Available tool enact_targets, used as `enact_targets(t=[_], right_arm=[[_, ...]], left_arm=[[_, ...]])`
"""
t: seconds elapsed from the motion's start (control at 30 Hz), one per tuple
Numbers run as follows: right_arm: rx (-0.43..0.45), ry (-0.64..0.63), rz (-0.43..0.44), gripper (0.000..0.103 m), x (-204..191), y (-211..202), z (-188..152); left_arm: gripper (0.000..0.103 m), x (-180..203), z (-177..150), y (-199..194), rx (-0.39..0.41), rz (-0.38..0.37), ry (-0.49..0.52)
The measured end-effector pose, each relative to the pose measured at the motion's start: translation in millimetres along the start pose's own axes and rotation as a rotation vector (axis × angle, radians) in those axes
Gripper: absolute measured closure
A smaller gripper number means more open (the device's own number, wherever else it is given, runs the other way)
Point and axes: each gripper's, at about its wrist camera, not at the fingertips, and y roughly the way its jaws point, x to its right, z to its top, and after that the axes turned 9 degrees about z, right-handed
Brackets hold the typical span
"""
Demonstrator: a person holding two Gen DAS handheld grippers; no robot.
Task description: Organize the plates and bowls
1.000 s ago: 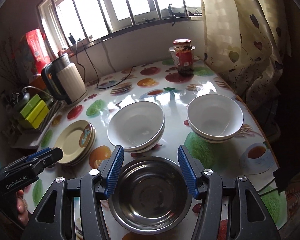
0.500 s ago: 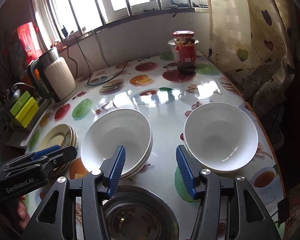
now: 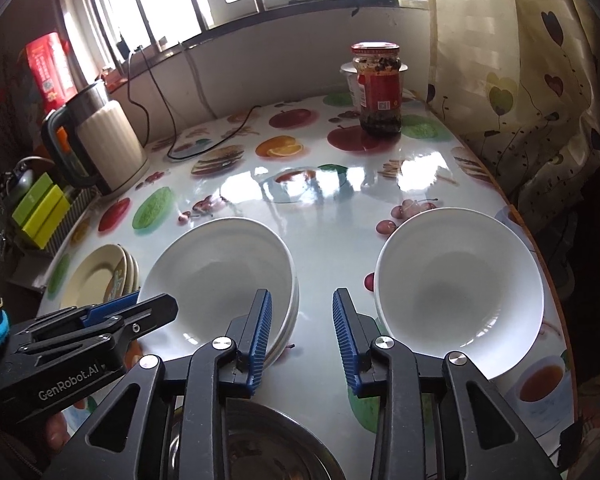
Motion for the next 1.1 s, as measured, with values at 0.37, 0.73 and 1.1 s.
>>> enact_targets(t=[0.37,0.73,1.1], right_arm=[[-0.001,-0.031,0.014,0.089,-9.0,3.0,-0.8],[-0.003,-0.039,0.001,0.090,-10.7,2.6,-1.3],[0.019,-0.030,-0.001,0.090,-10.8,-6.1,-1.5]], left_arm=[[0.087,3.7,0.4,-2.9,0.012,-0.002,0.023],[0.087,6.7,-0.5,-5.3,0.022,0.011,0.032],[0.087,6.4,-0.2,-20.1,0.059,0.011,0.041]])
